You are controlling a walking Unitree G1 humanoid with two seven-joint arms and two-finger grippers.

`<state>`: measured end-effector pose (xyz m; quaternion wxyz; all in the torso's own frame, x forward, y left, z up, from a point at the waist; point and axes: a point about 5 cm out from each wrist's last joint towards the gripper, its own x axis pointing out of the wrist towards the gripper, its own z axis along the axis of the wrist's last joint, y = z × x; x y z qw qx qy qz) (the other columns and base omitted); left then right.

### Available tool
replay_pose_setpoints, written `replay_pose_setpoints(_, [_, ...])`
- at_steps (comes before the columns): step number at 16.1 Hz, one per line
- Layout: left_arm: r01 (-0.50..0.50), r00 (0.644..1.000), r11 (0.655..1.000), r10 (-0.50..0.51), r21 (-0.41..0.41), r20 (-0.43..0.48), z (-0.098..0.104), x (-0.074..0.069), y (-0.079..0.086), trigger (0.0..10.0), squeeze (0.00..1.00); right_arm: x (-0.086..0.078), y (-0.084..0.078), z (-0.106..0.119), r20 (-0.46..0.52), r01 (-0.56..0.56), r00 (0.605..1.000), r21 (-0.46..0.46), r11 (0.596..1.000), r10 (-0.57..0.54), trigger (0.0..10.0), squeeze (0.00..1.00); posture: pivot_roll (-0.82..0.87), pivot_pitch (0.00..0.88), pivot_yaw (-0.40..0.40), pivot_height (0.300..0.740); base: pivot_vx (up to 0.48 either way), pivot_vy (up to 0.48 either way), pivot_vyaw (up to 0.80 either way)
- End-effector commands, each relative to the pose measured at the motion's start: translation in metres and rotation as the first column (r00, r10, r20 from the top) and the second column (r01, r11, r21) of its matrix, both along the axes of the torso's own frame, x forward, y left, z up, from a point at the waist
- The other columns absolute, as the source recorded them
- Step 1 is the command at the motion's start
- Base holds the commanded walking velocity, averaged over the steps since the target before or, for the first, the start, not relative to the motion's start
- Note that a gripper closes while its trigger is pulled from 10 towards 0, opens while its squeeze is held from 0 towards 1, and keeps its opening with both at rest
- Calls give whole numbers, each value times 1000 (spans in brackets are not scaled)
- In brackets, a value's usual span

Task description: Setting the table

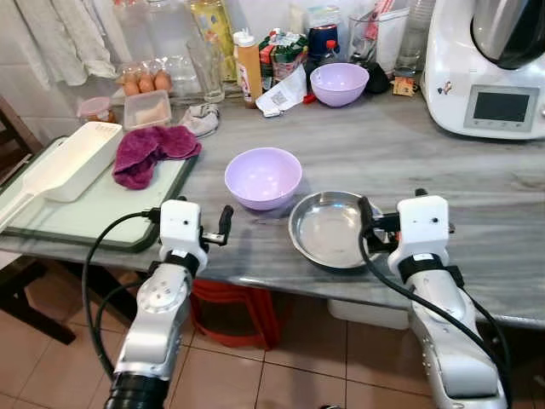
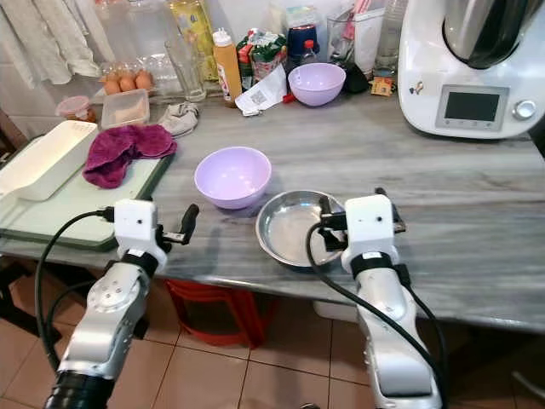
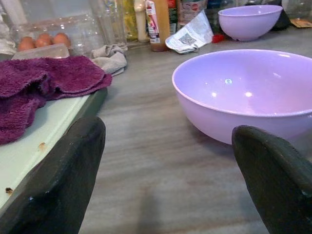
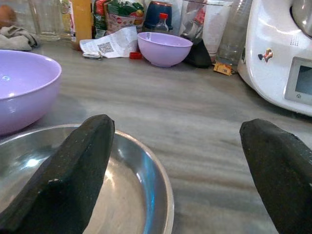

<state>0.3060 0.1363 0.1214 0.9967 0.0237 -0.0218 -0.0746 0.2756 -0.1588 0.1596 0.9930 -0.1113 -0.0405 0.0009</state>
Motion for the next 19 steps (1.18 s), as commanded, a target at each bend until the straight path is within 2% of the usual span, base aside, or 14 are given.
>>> replay_pose_setpoints(1, [-25, 999, 999, 26, 22, -27, -4, 1, 4, 10000, 0, 0, 5, 5, 28, -26, 999, 14, 1000, 26, 10000, 0, -222, 48, 109, 740, 0, 0, 0])
replay_pose_setpoints(5, [-12, 999, 1000, 13, 28, -37, -5, 2, 0, 10000, 0, 1, 3, 5, 23, -13, 1000, 25, 1000, 12, 10000, 0, -235, 47, 112, 740, -126, 0, -111])
replay_pose_setpoints(19, [-8, 999, 999, 10, 40, -48, -6, 5, -1, 10000, 0, 4, 1, 5, 20, 0, 1000, 26, 1000, 0, 10000, 0, -241, 47, 110, 740, -261, 0, -581])
